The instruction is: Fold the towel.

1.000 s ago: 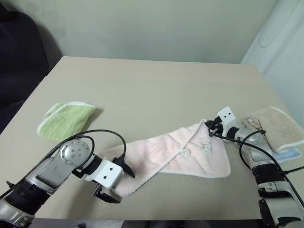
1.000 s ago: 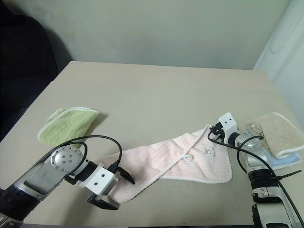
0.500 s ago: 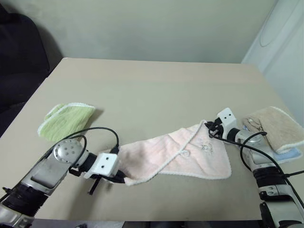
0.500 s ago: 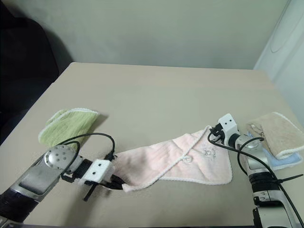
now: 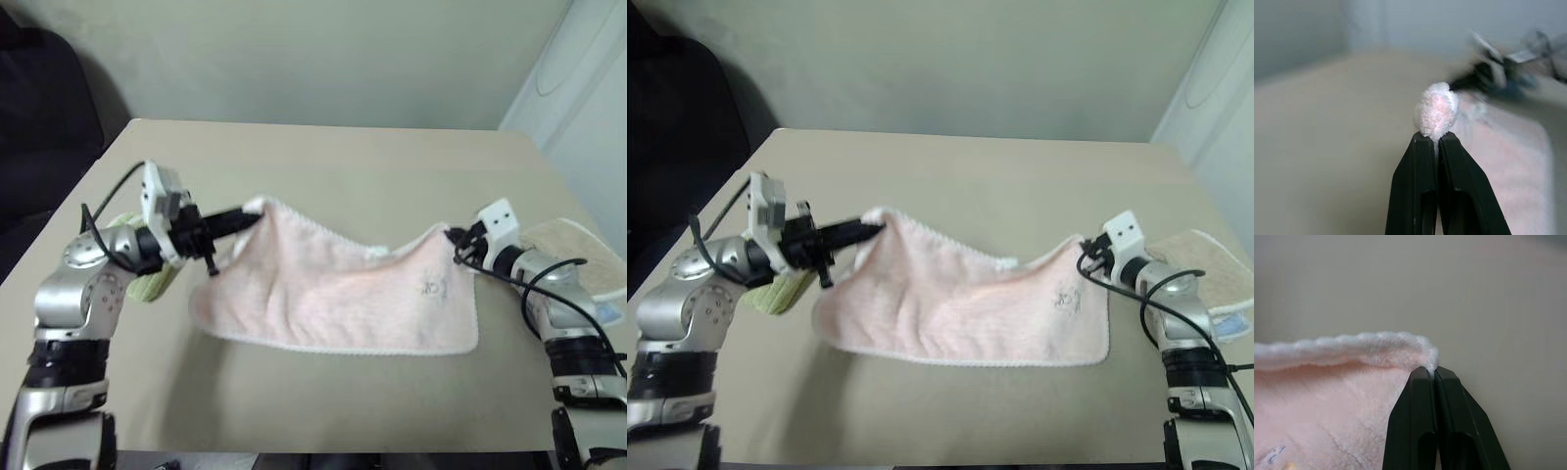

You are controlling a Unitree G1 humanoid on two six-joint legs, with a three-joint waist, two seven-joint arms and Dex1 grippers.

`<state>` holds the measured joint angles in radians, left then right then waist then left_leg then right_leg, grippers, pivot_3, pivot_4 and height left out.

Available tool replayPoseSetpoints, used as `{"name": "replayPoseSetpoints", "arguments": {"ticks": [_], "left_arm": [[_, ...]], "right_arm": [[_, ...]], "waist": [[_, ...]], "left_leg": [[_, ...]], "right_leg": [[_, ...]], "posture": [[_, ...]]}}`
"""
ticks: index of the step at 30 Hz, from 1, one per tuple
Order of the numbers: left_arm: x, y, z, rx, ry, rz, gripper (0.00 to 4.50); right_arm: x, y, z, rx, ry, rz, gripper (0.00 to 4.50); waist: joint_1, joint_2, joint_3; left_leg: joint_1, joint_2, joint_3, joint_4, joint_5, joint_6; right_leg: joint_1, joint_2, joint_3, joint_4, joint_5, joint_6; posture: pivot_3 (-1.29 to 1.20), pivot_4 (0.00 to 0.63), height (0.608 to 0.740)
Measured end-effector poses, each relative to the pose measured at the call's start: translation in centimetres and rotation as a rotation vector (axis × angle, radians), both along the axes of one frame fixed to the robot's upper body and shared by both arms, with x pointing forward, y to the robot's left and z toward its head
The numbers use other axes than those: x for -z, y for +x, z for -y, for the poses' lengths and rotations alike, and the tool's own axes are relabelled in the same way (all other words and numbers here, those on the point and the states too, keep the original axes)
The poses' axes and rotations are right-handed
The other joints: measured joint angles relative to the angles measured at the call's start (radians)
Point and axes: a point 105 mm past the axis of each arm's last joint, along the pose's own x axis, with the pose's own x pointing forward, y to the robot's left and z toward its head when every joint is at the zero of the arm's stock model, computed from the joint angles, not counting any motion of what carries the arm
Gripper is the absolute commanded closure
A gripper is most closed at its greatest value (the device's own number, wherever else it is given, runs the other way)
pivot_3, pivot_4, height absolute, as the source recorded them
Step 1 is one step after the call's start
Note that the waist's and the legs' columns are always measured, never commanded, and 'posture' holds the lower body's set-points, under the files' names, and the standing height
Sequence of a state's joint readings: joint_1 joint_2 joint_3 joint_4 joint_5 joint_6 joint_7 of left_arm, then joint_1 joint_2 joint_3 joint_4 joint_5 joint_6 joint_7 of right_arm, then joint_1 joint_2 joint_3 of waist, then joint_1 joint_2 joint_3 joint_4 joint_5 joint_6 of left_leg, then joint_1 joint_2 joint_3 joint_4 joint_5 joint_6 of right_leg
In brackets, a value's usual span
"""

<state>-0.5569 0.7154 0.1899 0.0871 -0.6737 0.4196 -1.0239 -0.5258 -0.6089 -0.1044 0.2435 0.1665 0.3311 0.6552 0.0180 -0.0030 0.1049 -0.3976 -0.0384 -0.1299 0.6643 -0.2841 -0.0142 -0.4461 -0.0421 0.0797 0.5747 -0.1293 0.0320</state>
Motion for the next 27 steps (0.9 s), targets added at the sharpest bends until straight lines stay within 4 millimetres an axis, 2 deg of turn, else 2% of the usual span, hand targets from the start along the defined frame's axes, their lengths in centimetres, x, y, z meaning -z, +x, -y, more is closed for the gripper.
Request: {"name": "replayPoseSetpoints", "arguments": {"ticks": [3,6,7,10,12,14,15,19,21,24,26,27], "left_arm": [[-3.2,2.8,-1.3,-0.135,-0.133,0.065,4.47],[-6.0,3.5,-3.2,-0.219,-0.206,0.157,4.47],[-6.4,3.5,-3.4,-0.224,-0.216,0.168,4.47],[-6.3,3.3,-3.7,-0.220,-0.232,0.160,4.47],[-4.6,1.7,-4.2,-0.187,-0.180,0.117,4.47],[-2.1,0.2,-4.5,-0.150,-0.148,0.024,4.47],[-1.0,-0.6,-4.5,-0.129,-0.137,-0.020,4.47],[2.9,-4.8,-5.5,-0.067,-0.030,-0.182,4.47],[4.7,-6.5,-5.8,-0.048,0.030,-0.261,4.47],[6.4,-7.9,-5.8,-0.027,0.067,-0.333,4.47],[6.7,-8.2,-5.9,-0.026,0.070,-0.352,4.47],[6.6,-8.2,-5.9,-0.024,0.072,-0.354,4.47]], "right_arm": [[-3.9,0.4,0.7,0.020,-0.005,0.110,4.50],[-7.7,-0.3,1.9,0.036,0.004,0.223,4.50],[-8.7,-0.6,2.0,0.033,0.009,0.258,4.50],[-11.4,-1.9,2.5,0.017,0.033,0.339,4.50],[-12.7,-3.9,2.9,-0.022,0.061,0.375,4.50],[-13.1,-6.0,3.0,-0.076,0.095,0.378,4.50],[-12.9,-7.0,3.0,-0.102,0.108,0.365,4.50],[-9.4,-10.6,2.6,-0.215,0.138,0.198,4.50],[-7.3,-12.1,2.0,-0.268,0.157,0.093,4.50],[-3.5,-14.1,1.8,-0.309,0.173,-0.087,4.50],[-1.3,-15.4,1.9,-0.333,0.175,-0.201,4.50],[-0.9,-15.7,1.8,-0.346,0.170,-0.228,4.50]], "waist": [[0.003,-0.003,0.002],[0.004,-0.003,0.002],[0.004,-0.003,0.002],[0.004,-0.004,0.002],[0.003,-0.004,0.002],[0.003,-0.005,0.002],[0.003,-0.006,0.002],[0.001,-0.010,0.003],[0.000,-0.009,0.003],[0.006,-0.009,0.003],[0.009,-0.009,0.003],[0.008,-0.008,0.003]], "left_leg": [[-0.002,0.000,0.000,0.000,0.005,0.000],[-0.001,0.000,0.000,-0.001,0.014,0.002],[-0.002,0.000,0.000,-0.001,0.014,0.002],[-0.002,0.000,0.000,-0.001,0.013,0.003],[-0.003,0.000,0.000,-0.002,0.013,0.002],[-0.002,0.000,0.000,-0.002,0.012,0.000],[-0.003,0.000,0.000,-0.002,0.006,-0.008],[-0.002,0.000,-0.001,0.000,0.000,-0.002],[-0.002,0.000,-0.001,0.000,0.000,-0.001],[-0.005,0.000,-0.002,0.000,0.000,-0.001],[-0.007,0.000,-0.002,0.001,0.000,-0.001],[-0.008,-0.001,-0.001,0.001,0.000,-0.001]], "right_leg": [[0.000,0.000,-0.001,-0.002,0.004,0.007],[0.000,0.000,-0.001,-0.003,0.004,0.008],[0.000,0.000,-0.001,-0.004,0.004,0.008],[0.000,0.000,-0.001,-0.006,0.004,0.008],[0.001,0.001,-0.001,-0.007,0.004,0.009],[0.001,0.002,-0.001,-0.007,0.002,0.010],[0.001,0.002,-0.001,-0.007,0.002,0.010],[0.001,0.003,0.001,-0.003,-0.003,0.007],[0.001,0.003,0.002,-0.001,-0.016,0.014],[0.000,0.003,0.003,0.001,-0.025,0.011],[-0.002,0.003,0.004,0.001,-0.026,0.010],[-0.002,0.002,0.004,0.001,-0.026,0.010]], "posture": [[0.00,0.150,0.740],[0.00,0.150,0.740],[0.00,0.150,0.740],[0.00,0.150,0.740],[0.00,0.150,0.740],[0.00,0.150,0.740],[0.00,0.150,0.740],[0.00,0.150,0.740],[0.00,0.150,0.740],[0.00,0.150,0.740],[0.00,0.150,0.740],[0.00,0.150,0.740]]}}
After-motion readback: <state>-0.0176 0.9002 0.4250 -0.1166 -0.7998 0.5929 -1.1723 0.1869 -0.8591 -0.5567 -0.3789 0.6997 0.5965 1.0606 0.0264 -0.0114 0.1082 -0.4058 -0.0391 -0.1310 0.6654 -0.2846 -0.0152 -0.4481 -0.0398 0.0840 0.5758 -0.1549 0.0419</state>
